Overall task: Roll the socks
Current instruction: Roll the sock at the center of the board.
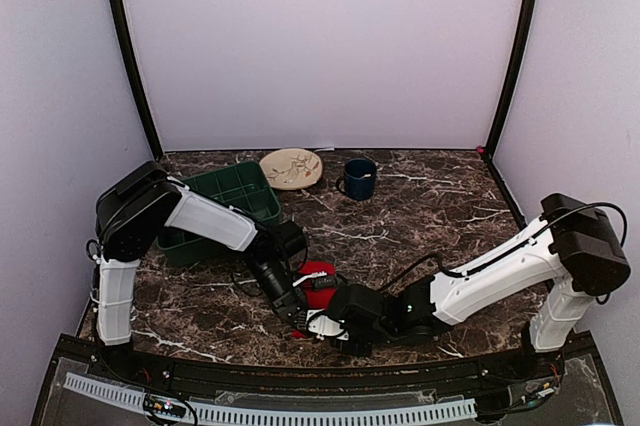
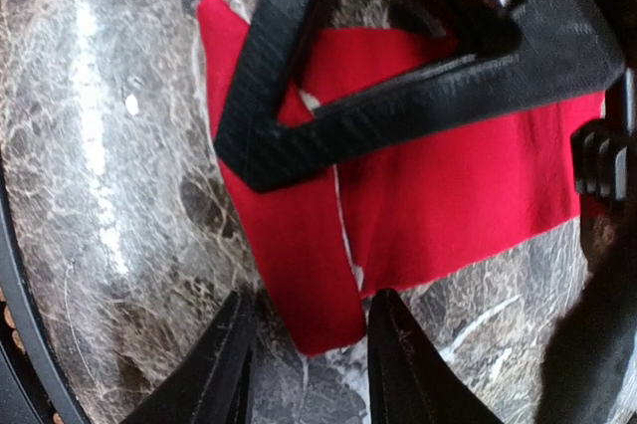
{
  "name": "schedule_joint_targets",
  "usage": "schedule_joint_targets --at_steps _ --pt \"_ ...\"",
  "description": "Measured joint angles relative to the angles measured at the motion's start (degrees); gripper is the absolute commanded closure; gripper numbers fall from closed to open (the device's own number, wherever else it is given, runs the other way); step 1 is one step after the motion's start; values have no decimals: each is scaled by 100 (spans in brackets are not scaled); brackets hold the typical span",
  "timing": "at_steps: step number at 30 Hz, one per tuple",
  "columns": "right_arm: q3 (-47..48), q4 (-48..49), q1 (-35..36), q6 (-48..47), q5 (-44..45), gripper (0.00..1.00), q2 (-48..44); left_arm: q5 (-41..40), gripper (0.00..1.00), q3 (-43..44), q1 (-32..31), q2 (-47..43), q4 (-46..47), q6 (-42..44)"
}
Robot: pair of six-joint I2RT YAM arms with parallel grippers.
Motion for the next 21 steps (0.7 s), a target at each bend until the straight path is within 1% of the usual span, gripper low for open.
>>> schedule_joint_targets --at_steps 4,13,21 --pt "28 31 0 -107 -2 64 37 55 100 9 13 33 -70 61" --pt "116 52 -15 -350 -98 71 125 151 100 114 37 144 -284 179" --pt "179 37 -105 -487 -363 88 184 245 100 127 63 203 -361 247"
